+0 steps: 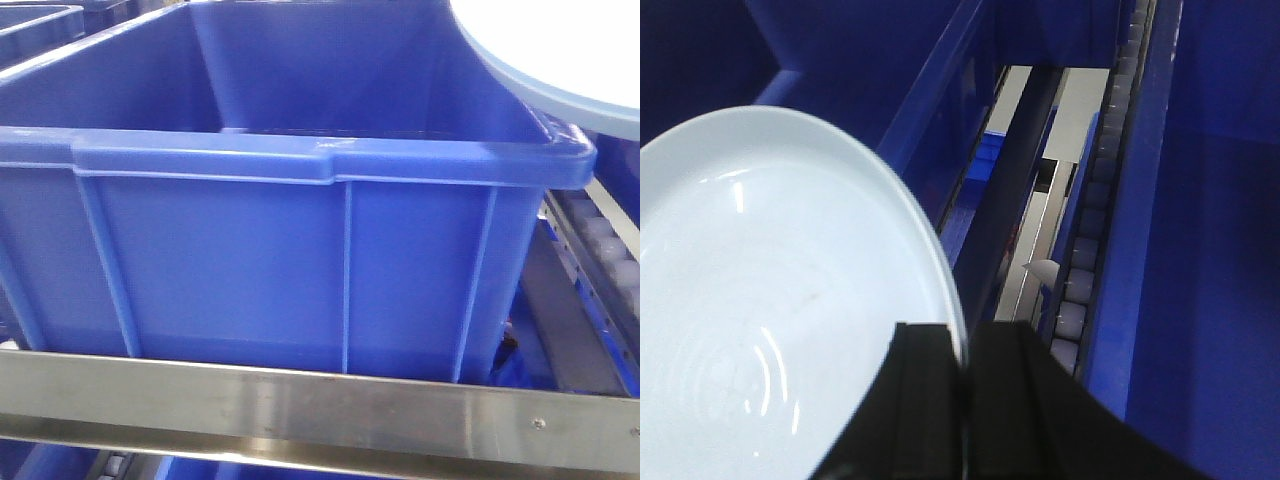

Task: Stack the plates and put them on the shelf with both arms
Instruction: 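Lower the plate stack with the right gripper into the blue bin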

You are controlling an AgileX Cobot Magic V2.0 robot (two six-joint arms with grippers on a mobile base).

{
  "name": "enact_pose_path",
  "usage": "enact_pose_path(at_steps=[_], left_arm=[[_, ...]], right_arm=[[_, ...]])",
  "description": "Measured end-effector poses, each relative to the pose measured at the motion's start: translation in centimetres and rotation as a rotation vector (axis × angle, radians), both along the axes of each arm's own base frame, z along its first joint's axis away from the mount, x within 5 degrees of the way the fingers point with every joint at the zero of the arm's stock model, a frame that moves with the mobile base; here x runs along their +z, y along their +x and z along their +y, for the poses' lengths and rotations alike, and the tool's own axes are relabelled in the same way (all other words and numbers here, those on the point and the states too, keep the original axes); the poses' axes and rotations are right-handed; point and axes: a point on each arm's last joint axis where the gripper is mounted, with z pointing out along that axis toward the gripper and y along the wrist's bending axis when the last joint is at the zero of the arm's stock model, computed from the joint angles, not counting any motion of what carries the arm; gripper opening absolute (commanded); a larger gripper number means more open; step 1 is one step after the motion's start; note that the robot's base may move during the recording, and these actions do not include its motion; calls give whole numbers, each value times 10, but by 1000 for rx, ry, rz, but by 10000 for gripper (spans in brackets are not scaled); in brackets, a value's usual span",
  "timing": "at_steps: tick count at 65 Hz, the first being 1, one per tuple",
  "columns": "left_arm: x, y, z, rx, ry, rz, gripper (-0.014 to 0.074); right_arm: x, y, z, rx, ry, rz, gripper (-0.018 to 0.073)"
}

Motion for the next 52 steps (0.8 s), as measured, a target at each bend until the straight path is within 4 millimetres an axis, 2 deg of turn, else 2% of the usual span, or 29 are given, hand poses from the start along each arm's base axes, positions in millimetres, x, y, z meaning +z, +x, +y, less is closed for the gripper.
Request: enact_pose_path(at_steps=[52], left_arm=[[0,0,0,0,0,0,83]], right_arm=[[0,0,0,0,0,0,22]])
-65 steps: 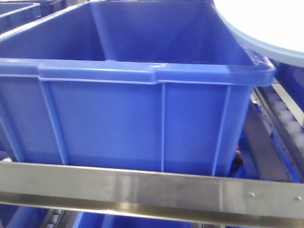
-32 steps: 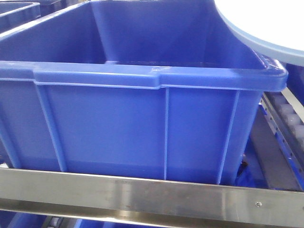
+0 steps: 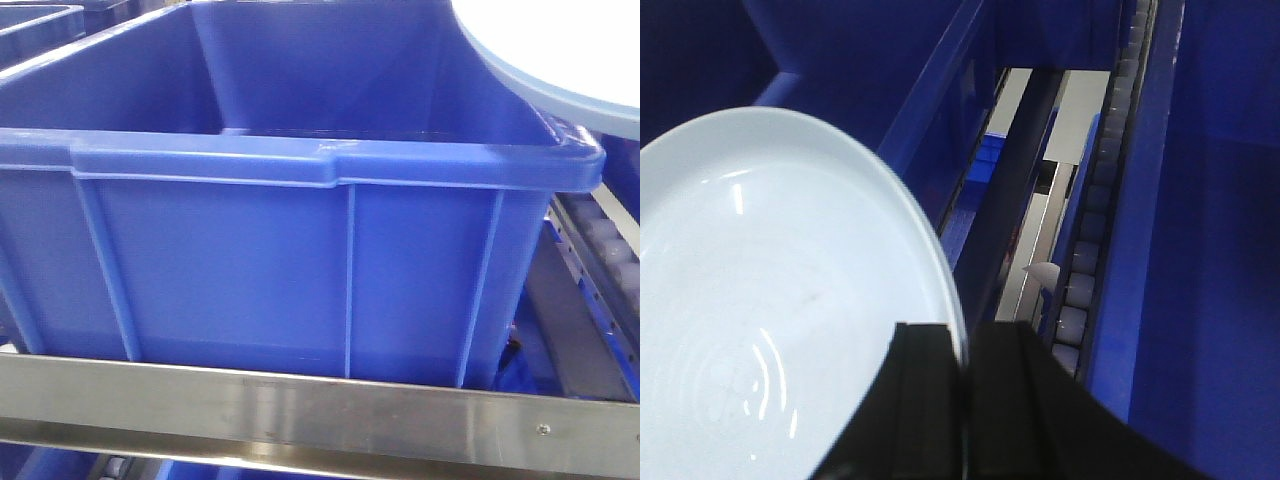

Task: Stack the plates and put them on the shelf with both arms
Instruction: 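Lower the plate stack with the right gripper into the blue bin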

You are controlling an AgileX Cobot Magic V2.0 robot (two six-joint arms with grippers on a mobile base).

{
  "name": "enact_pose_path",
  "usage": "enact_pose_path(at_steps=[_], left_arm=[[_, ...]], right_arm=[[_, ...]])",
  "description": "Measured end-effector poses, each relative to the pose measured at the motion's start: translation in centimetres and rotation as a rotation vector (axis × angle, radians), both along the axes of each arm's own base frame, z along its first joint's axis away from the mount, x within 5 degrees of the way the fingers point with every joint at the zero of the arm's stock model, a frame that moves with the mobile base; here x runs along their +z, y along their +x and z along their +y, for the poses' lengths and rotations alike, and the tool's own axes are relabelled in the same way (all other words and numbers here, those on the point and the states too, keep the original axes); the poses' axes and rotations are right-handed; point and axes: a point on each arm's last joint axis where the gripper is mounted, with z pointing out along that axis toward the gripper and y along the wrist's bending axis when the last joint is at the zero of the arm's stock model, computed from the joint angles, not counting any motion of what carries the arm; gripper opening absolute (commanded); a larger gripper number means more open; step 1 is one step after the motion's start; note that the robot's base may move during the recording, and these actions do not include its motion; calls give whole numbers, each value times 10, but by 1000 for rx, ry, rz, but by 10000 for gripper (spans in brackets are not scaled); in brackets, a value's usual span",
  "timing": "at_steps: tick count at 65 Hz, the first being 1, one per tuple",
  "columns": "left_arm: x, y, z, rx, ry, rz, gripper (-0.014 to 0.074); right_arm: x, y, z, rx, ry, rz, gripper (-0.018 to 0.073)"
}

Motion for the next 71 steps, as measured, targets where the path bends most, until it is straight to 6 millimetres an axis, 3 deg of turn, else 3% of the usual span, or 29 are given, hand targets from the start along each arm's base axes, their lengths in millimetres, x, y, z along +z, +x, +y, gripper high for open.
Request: enact_pose_path(at_steps=[20,32,51,65,71], left_arm=[[0,0,0,0,0,0,83],[0,0,0,0,0,0,83],[0,0,0,0,0,0,83],[0,0,0,0,0,0,83],[0,0,0,0,0,0,83]], right_arm=[[2,2,1,4,7,-25,22],[7,23,8,20,39,-82,22],[11,95,33,47,148,-49,22],[-4,156,81,145,132,56,25],[-13,176,101,177,124,98,75]])
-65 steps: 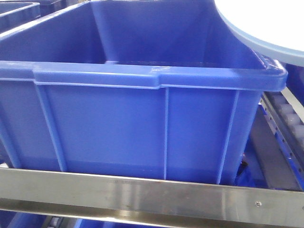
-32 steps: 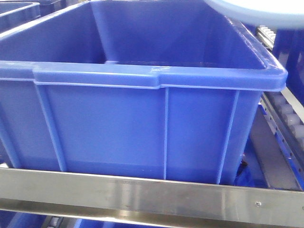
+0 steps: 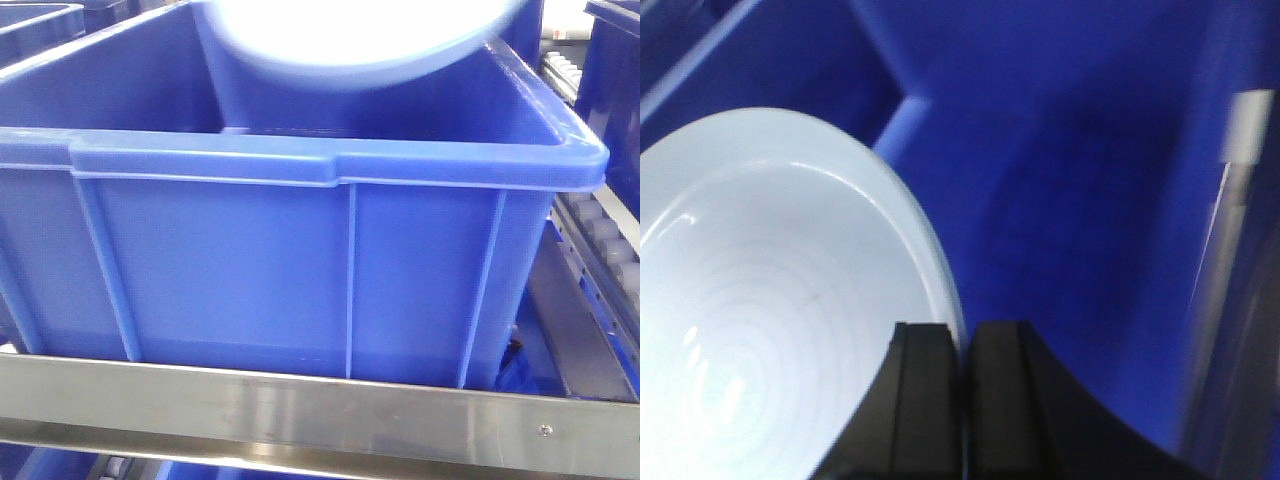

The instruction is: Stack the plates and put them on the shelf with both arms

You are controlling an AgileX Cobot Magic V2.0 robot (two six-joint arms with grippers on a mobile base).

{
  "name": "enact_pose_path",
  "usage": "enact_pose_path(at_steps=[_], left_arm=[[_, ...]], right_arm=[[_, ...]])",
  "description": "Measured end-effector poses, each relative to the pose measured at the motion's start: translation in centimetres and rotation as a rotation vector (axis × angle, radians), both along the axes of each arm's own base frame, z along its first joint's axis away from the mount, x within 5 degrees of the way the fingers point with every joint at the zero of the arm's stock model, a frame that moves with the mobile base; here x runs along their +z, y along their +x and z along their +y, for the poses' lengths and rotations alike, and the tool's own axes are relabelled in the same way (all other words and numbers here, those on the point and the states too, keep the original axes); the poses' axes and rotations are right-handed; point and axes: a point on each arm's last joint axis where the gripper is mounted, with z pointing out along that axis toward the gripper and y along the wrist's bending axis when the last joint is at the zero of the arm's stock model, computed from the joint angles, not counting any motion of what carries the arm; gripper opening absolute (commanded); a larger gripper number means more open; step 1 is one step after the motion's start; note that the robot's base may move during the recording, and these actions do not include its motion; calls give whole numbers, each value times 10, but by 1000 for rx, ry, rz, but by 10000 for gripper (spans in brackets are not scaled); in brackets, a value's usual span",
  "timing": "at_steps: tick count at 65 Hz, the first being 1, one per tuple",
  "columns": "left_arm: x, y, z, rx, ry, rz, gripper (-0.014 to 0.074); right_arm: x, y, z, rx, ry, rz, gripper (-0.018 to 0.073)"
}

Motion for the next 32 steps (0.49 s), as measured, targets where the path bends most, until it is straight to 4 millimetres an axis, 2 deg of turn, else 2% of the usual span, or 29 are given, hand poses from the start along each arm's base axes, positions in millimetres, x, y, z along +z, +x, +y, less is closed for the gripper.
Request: enact_pose_path(at_steps=[4,10,11,15,23,32], left_arm=[[0,0,0,0,0,0,83],[0,0,0,0,0,0,83],[0,0,0,0,0,0,83],[0,0,0,0,0,0,83],[0,0,0,0,0,0,83],[0,0,0,0,0,0,83]], right_arm=[[-7,11,10,14,-8,21,169],[-16,24,17,19,-18,43,413],[-18,25,18,19,-19,45,481],[-22,30,20,18,-20,49,566],[-25,33,21,18,-22,53,565],[-20,29,20,19,-19,46,481]])
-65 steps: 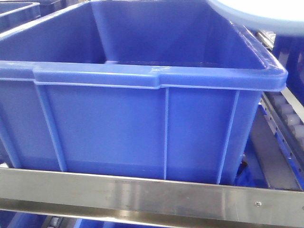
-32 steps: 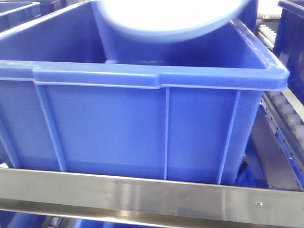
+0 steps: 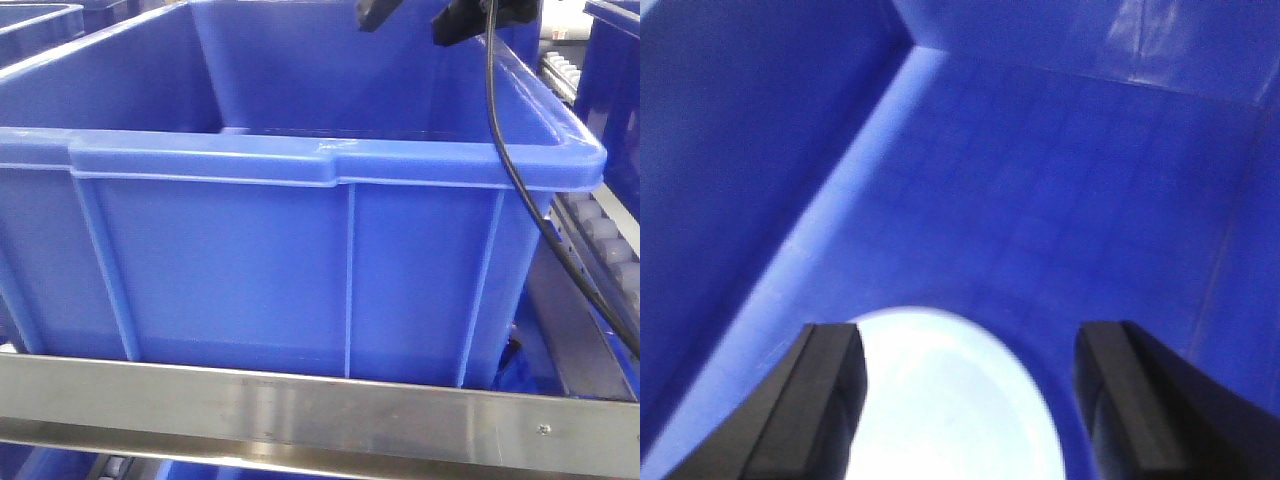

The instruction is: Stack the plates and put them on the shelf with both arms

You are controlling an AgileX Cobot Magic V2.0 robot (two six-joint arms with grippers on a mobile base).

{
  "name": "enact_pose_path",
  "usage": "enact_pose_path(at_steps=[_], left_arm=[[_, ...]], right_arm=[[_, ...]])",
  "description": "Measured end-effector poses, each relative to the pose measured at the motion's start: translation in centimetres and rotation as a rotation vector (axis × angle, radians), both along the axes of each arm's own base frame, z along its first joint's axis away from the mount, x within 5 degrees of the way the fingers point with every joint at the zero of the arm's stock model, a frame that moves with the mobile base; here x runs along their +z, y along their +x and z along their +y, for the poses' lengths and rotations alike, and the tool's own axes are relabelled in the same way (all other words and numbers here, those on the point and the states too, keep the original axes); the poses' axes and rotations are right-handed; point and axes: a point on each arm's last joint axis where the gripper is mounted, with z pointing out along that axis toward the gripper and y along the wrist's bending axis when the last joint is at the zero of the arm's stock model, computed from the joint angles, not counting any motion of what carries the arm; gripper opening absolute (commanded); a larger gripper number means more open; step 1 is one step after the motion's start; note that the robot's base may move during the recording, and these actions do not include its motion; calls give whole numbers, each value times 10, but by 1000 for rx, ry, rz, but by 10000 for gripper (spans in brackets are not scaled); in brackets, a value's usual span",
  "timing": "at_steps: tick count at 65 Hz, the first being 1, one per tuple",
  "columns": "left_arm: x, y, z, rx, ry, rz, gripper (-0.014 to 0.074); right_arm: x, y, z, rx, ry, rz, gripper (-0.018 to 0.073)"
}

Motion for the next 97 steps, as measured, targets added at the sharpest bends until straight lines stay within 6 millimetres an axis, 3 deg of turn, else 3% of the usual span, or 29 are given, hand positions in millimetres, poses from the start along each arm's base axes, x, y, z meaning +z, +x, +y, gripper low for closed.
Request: enact_pose_path(at_steps=[6,13,15,18,31,49,56,72,97], left_arm=[[0,0,0,0,0,0,83],[0,0,0,0,0,0,83],[0,0,0,0,0,0,83],[0,0,0,0,0,0,83],[0,0,0,0,0,0,83],[0,0,0,0,0,0,83],[0,0,0,0,0,0,83],[0,0,0,0,0,0,83],[0,0,0,0,0,0,83]], right_arm=[[13,-10,-5,0,15,-33,350],[36,-36,-16,-1,47,-99,52],[41,-46,-21,0,53,-119,5],[46,-60,-27,-1,60,-146,49],[43,-121,-61,-26,77,-214,23],[6,-200,-118,-224,86,-323,23],[-6,-220,-129,-295,85,-371,23],[-22,-232,-134,-341,62,-315,23],[-23,-233,-134,-341,58,-301,23]])
